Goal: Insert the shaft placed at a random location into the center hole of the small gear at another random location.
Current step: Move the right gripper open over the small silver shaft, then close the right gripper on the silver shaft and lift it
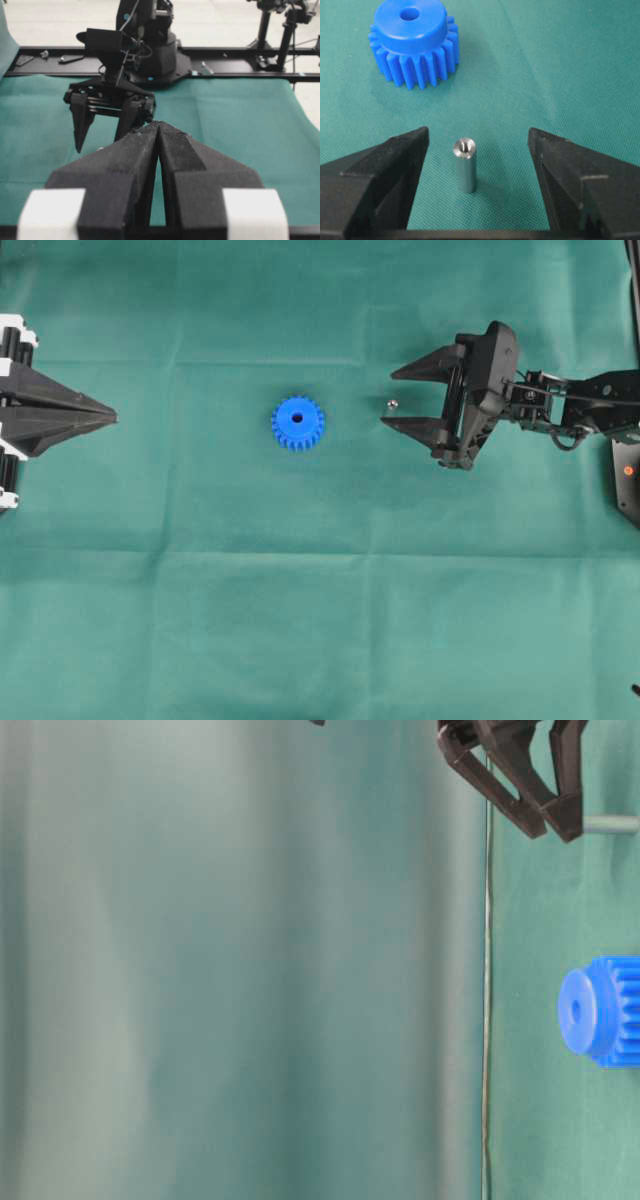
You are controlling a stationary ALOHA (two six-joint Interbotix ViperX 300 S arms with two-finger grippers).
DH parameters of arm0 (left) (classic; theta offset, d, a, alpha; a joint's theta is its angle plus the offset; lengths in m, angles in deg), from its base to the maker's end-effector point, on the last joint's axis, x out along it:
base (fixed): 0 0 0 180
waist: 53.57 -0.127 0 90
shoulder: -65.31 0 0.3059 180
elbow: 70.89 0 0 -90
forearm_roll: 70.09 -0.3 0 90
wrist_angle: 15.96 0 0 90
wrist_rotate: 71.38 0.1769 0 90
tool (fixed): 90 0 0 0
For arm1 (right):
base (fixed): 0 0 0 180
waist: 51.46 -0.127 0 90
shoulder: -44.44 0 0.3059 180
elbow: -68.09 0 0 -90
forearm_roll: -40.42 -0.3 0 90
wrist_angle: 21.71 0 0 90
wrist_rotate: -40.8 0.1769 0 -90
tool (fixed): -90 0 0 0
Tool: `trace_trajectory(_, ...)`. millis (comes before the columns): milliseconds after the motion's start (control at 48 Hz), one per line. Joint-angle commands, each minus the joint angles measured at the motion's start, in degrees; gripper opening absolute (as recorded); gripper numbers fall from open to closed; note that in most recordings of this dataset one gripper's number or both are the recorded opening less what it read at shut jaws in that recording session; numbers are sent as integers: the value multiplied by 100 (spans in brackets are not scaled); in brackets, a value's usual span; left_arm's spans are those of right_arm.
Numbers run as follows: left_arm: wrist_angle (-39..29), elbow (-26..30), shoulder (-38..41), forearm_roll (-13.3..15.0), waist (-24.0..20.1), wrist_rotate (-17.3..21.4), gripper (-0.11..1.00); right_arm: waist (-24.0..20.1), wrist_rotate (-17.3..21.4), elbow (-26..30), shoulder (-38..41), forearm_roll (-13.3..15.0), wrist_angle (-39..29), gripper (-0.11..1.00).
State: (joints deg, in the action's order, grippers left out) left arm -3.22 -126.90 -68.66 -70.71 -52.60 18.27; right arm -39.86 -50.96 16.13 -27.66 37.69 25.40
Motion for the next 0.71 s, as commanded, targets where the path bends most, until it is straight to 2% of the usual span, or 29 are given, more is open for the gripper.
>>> trace_trajectory(0, 26, 97, 35, -18, 9, 9, 0, 18, -53, 88, -35, 0, 70, 83)
trace_trajectory(104, 9, 97, 18, -18, 9, 9, 0, -9, -53, 123, -26, 53, 70, 72)
trace_trajectory(271, -9, 97, 9, -18, 9, 9, 0, -26, -53, 158, -9, 176, 26, 25)
trace_trajectory(333, -18, 105, 18, -18, 9, 0, 0, -26, -44, 167, -9, 185, -35, 12)
trace_trajectory(687, -123, 105, 9, -18, 9, 0, 0, -88, -18, 246, -79, 193, -132, 12)
